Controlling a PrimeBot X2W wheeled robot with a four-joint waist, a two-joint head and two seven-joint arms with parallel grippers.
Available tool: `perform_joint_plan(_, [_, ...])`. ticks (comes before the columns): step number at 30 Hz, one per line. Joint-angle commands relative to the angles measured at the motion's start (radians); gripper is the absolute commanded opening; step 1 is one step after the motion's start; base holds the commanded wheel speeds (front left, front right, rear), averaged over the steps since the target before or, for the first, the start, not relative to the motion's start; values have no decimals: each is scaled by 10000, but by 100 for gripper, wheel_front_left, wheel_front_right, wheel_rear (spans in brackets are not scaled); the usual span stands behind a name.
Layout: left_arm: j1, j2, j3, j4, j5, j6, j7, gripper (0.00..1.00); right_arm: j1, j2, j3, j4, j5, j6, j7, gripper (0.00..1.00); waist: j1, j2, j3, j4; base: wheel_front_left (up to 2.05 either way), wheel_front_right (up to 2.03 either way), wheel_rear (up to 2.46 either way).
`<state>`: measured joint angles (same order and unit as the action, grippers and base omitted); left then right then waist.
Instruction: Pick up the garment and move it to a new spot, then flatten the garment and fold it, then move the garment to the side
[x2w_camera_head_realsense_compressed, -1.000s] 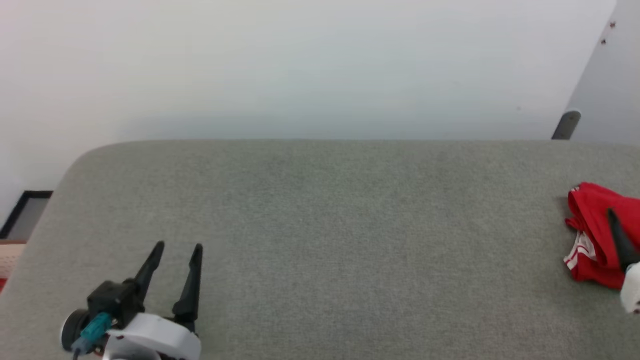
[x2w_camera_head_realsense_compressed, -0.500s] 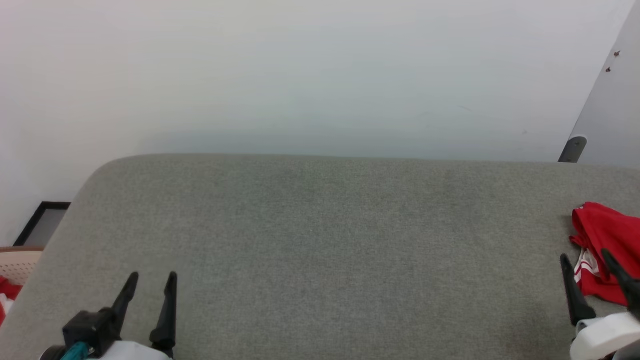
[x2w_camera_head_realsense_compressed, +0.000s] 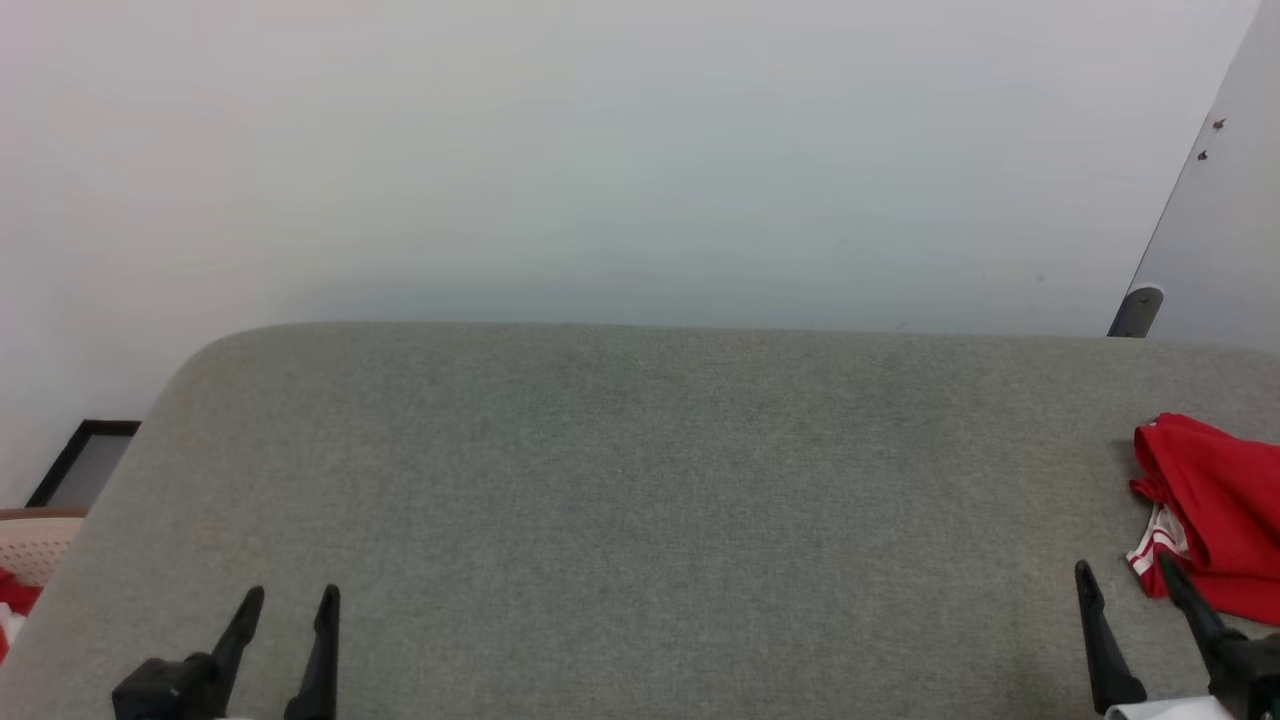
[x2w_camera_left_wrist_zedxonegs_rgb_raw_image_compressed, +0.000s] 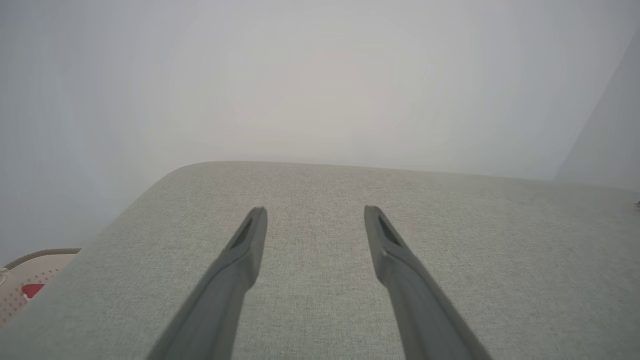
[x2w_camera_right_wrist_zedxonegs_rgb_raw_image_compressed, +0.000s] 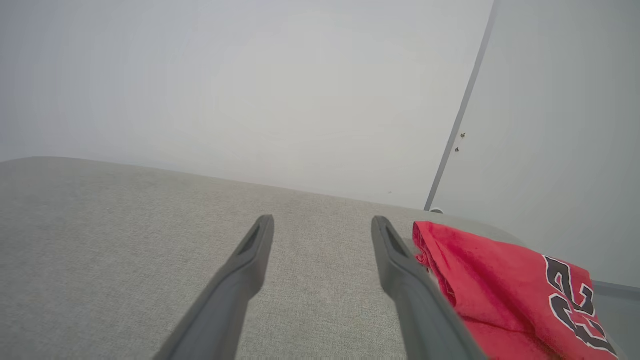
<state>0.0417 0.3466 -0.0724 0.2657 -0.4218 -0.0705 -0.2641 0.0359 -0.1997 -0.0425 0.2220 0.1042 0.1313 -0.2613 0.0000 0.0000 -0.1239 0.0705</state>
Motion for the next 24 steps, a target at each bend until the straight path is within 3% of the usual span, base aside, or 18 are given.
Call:
perform_joint_plan(1, [90, 10, 40, -2, 95, -22, 4, 100, 165, 68, -4, -81, -38, -12, -36, 100, 0, 0, -16, -17, 0, 0, 0])
perform_joint_plan(24, [342, -273, 258, 104, 283, -397, 4, 100, 620, 340, -110, -390, 24, -12, -37, 100, 0, 0, -88, -42, 0, 0, 0])
